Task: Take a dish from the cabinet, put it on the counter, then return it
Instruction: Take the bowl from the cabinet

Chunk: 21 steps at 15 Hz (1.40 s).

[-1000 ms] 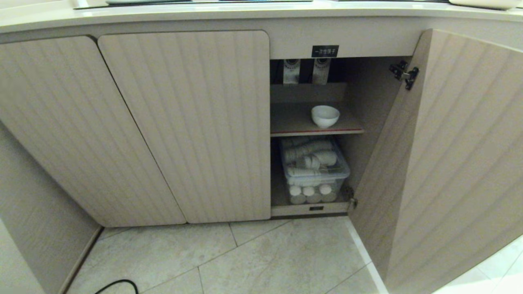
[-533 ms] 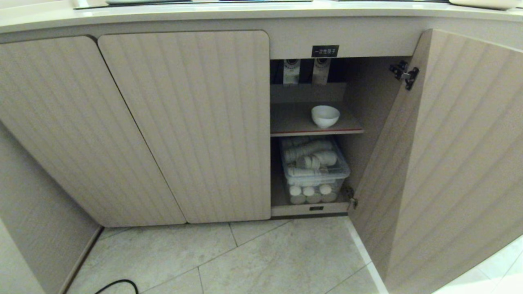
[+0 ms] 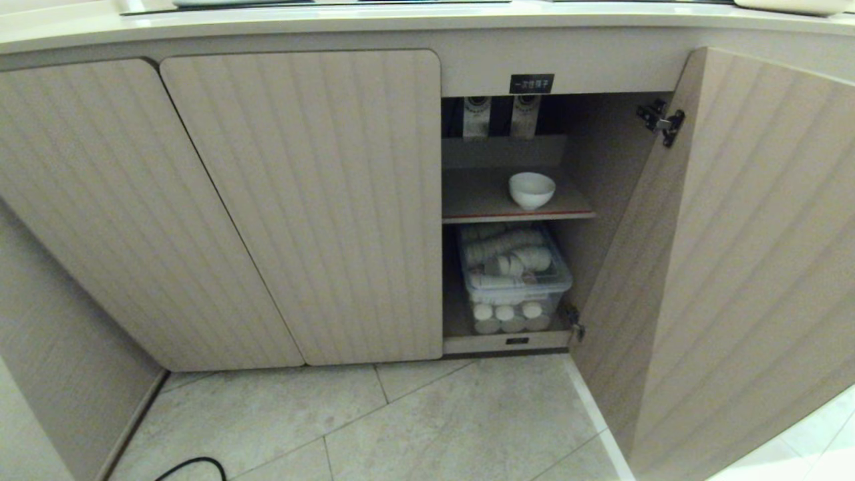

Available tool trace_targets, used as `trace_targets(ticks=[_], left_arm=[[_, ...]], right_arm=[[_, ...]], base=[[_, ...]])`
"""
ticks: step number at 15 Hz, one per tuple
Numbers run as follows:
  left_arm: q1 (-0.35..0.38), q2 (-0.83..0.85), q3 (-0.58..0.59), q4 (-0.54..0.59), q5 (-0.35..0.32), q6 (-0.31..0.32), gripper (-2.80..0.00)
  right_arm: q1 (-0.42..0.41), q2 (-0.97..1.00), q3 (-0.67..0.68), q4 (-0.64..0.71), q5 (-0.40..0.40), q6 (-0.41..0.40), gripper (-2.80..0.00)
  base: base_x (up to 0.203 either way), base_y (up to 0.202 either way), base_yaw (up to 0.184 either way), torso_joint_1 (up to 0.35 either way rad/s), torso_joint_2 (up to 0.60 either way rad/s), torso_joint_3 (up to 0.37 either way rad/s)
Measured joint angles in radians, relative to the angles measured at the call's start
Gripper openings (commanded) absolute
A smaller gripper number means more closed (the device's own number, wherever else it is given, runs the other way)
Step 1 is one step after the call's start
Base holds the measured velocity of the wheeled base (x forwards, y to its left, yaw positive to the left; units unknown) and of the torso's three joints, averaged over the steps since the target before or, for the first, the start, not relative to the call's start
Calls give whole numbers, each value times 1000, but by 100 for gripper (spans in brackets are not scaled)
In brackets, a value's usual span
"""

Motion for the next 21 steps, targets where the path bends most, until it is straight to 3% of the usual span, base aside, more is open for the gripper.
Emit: trace_targets(ticks=[3,21], left_arm=[[0,0,0,0,0,0,-280],[0,0,0,0,0,0,-280]], right_arm=[[0,0,0,0,0,1,-280],[0,0,1,1,0,2,-280]], base=[[42,0,-1,2,1,2],[187,0,-3,2,3,2]])
